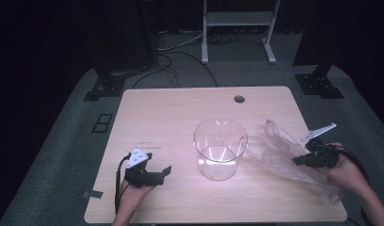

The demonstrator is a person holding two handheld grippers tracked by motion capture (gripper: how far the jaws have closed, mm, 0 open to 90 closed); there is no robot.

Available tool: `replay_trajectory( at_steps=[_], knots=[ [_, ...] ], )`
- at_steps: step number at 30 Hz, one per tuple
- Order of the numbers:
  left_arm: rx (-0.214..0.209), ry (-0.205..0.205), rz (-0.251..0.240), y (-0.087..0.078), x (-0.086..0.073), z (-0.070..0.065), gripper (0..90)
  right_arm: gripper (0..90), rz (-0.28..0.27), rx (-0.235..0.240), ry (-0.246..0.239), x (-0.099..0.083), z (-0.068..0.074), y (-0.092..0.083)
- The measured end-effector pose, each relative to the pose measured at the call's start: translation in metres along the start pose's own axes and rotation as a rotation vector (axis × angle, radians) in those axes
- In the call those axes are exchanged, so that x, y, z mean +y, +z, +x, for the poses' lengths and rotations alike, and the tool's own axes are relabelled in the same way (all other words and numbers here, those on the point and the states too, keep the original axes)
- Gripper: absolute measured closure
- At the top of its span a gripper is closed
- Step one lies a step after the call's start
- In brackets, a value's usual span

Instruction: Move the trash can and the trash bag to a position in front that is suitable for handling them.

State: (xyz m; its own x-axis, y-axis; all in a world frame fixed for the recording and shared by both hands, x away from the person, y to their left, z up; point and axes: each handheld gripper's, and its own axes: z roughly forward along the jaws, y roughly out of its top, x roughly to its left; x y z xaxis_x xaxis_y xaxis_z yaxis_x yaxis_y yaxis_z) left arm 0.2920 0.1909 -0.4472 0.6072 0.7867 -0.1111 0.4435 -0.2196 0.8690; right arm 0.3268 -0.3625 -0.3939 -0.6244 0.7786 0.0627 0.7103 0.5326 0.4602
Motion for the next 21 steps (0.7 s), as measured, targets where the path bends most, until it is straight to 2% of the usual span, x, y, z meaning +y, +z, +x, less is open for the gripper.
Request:
replay_trajectory(
  at_steps=[4,9,12,18,21],
  knots=[
    [-0.007,0.004,-0.002,-0.001,0.001,0.0,4.0,89.8,-0.04,-0.022,-0.021,0.008,0.003,-0.024],
    [-0.035,0.006,-0.002,-0.001,0.003,-0.002,4.9,89.8,-0.112,-0.02,-0.036,0.019,0.008,-0.054],
    [-0.053,0.022,-0.01,-0.001,0.007,-0.003,6.2,89.7,-0.148,-0.015,-0.05,0.028,0.013,-0.07],
    [-0.13,0.059,-0.033,-0.002,0.017,-0.005,8.7,89.7,-0.22,0.007,-0.101,0.051,0.026,-0.094],
    [-0.187,0.1,-0.035,-0.002,0.022,-0.005,11.6,89.7,-0.247,0.03,-0.134,0.064,0.035,-0.098]
  ],
)
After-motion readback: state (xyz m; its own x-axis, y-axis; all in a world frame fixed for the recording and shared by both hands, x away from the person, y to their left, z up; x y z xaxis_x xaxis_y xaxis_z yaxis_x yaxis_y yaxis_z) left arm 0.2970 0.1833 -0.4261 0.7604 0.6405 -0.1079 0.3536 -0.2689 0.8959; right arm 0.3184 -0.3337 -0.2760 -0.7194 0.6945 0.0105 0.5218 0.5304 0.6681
